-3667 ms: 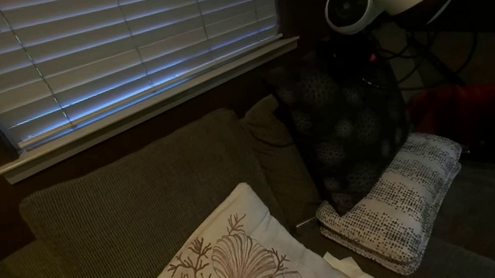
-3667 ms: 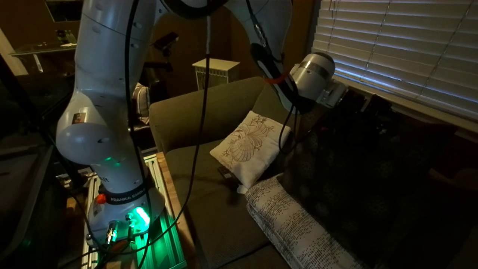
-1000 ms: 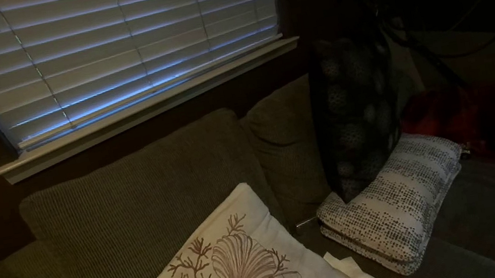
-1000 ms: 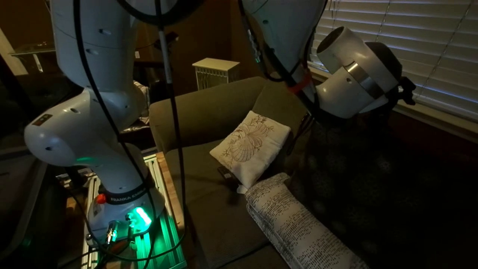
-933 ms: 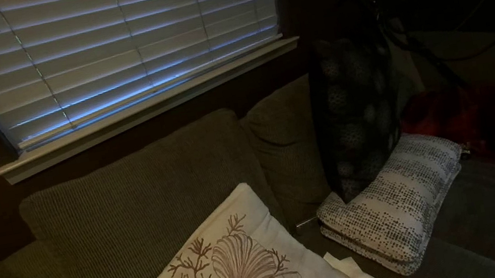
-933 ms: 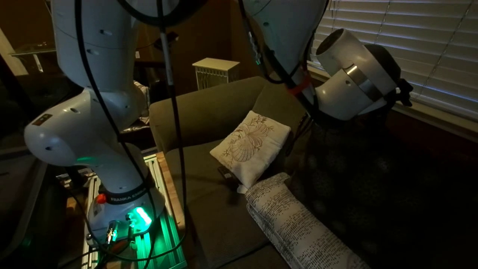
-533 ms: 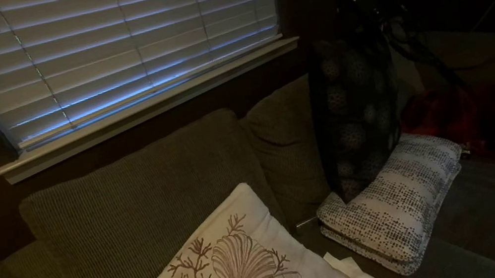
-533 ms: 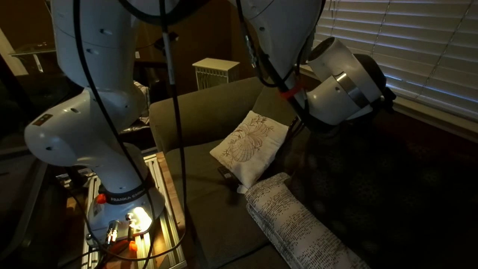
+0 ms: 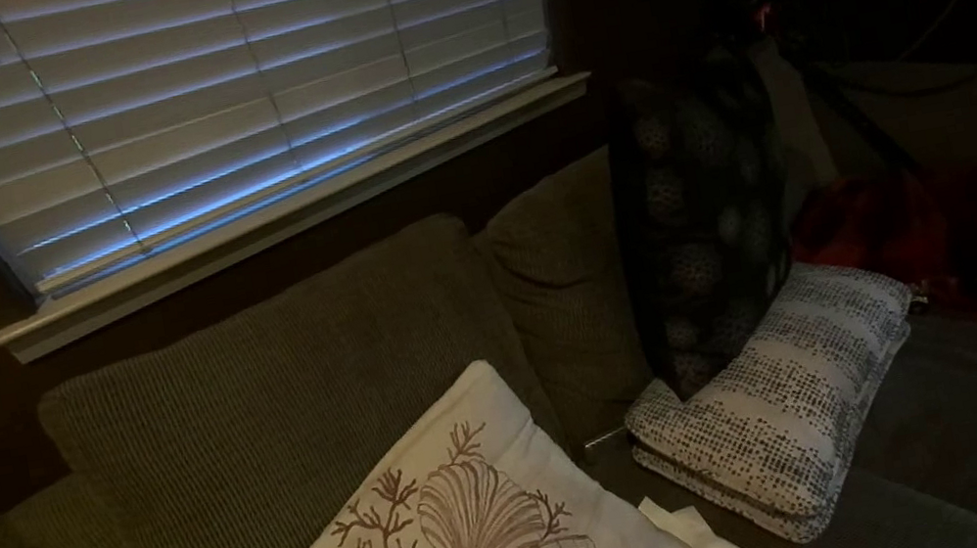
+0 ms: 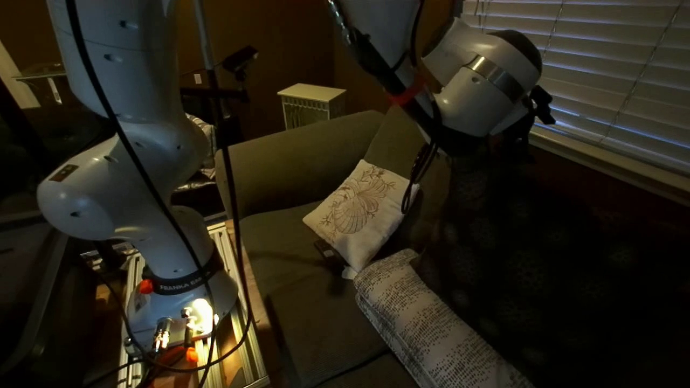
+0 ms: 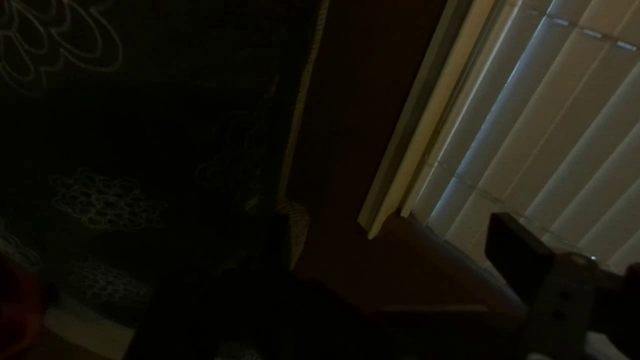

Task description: Put the brown pillow on the white pillow

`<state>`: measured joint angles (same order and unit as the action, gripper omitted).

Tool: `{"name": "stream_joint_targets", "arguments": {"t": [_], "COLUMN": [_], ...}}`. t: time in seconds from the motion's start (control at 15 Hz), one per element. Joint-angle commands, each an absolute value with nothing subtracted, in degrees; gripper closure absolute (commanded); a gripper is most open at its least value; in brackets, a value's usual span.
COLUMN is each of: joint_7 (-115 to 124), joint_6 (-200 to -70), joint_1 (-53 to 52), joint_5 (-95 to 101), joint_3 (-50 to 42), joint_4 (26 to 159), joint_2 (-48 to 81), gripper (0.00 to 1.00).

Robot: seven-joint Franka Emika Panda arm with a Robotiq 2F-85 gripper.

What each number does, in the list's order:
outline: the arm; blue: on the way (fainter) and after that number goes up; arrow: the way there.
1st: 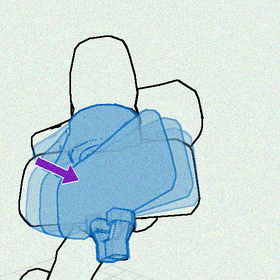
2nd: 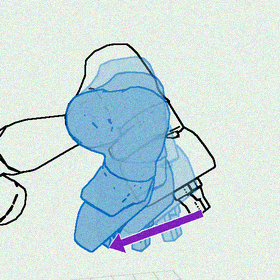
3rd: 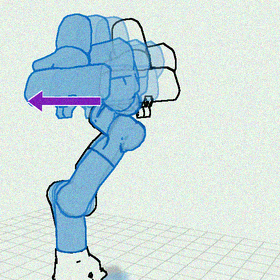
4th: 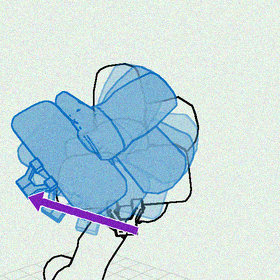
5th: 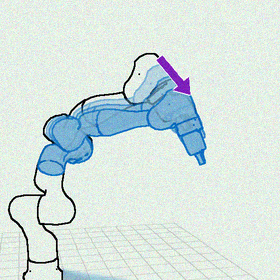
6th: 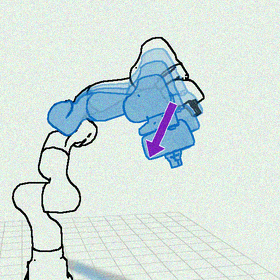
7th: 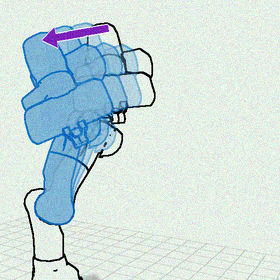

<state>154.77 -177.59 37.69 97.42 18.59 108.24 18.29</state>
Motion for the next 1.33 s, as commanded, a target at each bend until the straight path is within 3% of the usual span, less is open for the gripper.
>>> {"name": "stream_joint_targets", "arguments": {"t": [0.0,0.33,1.13,1.2,1.27], "joint_7": [151.0,139.6,106.8,102.6,98.5], "joint_6": [-175.7,-171.9,-165.6,-165.7,-164.2], "joint_1": [35.4,31.3,27.3,17.5,16.2], "joint_5": [97.4,92.8,79.8,75.4,72.5], "joint_3": [19.9,22.4,27.9,17.9,16.8], "joint_4": [116.9,124.6,126.4,127.5,128.3], "joint_2": [12.0,8.7,8.8,6.6,5.8], "gripper": [0.0,0.0,0.0,0.0,0.0]}}
